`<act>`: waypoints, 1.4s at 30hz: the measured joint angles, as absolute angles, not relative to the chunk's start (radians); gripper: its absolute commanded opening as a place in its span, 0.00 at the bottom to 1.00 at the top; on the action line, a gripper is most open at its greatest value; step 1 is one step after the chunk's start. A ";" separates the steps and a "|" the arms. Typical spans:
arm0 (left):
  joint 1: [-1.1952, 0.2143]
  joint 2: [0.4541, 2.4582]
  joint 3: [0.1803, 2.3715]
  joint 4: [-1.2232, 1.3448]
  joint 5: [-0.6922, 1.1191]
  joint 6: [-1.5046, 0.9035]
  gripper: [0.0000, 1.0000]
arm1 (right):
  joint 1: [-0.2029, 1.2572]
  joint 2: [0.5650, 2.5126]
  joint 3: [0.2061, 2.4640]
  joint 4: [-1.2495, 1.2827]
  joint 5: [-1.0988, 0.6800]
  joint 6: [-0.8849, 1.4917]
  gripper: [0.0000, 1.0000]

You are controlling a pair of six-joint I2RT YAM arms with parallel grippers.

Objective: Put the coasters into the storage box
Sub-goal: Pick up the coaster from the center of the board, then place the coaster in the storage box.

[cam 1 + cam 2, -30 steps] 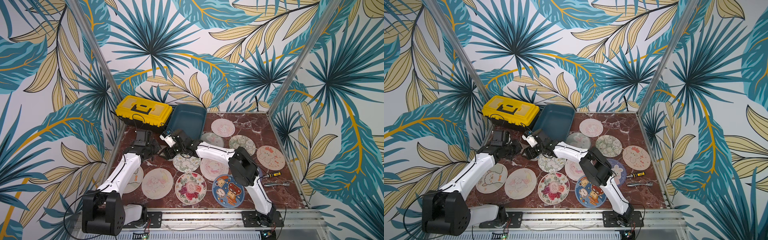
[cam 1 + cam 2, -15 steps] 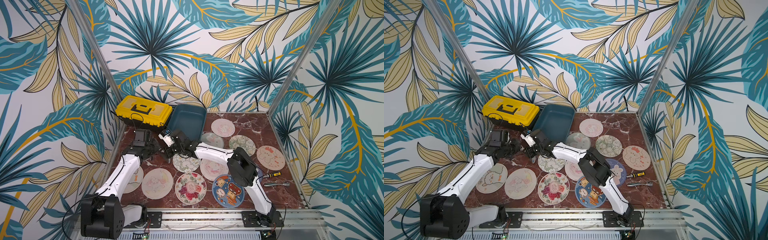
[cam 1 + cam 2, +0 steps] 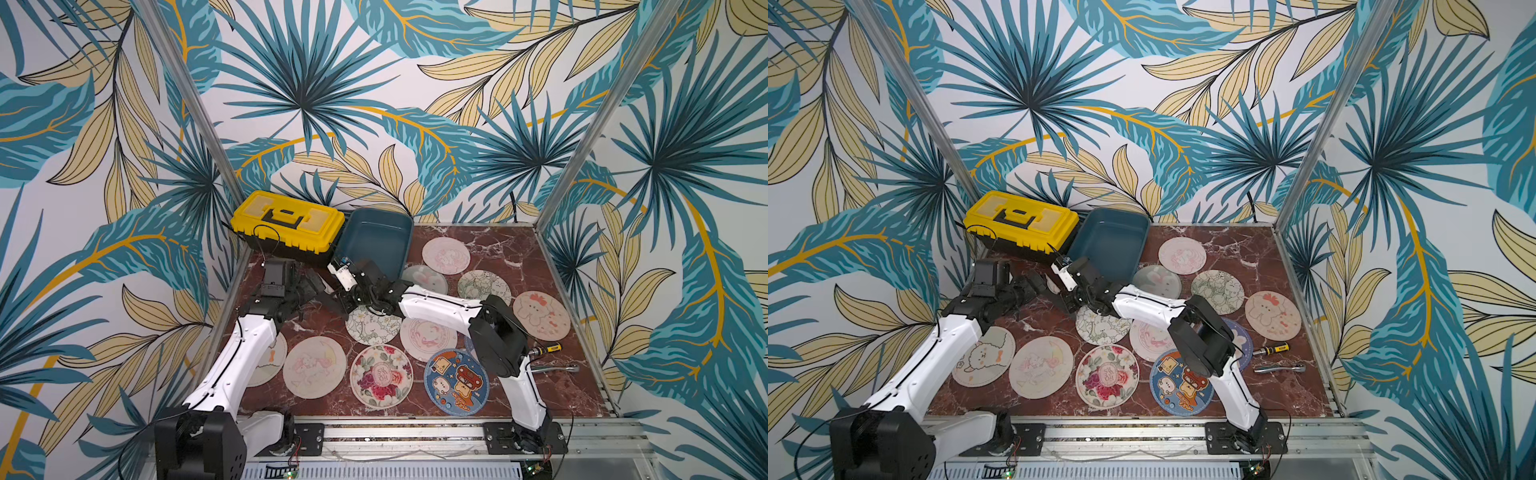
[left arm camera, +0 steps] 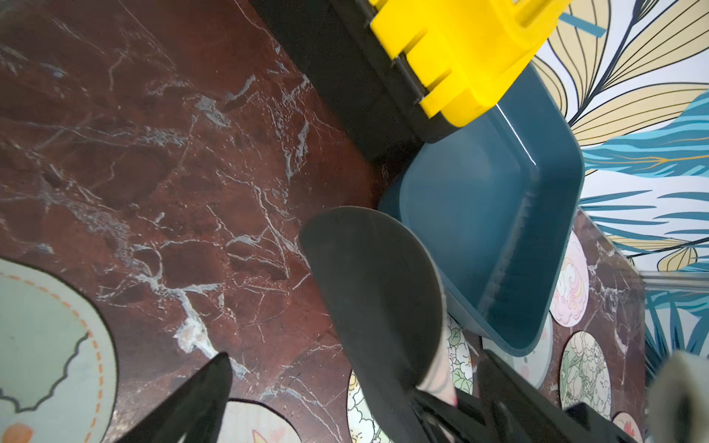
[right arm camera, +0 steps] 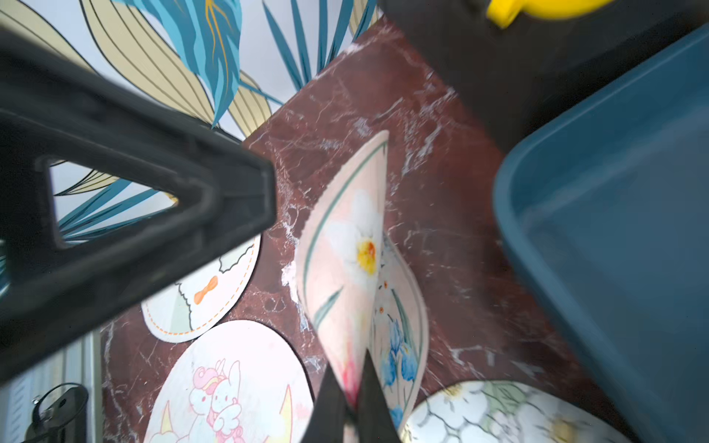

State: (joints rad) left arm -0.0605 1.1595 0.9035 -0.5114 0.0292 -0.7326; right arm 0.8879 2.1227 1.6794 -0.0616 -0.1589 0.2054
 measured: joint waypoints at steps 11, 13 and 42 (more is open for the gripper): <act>-0.049 1.095 0.842 -0.436 0.001 -0.749 0.99 | 0.862 1.991 1.737 -0.220 0.029 0.091 0.00; -0.049 1.095 0.834 -0.424 0.012 -0.748 1.00 | 0.857 1.991 1.762 -0.261 0.077 0.069 0.00; -0.072 1.223 0.820 -0.248 0.191 -0.615 1.00 | 0.659 2.376 2.209 -0.452 0.361 -0.046 0.00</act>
State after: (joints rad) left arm -0.0715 1.2228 0.8204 -0.2478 0.1909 -0.6147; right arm 0.6590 2.3756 2.2093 -0.4519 0.3607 -0.0463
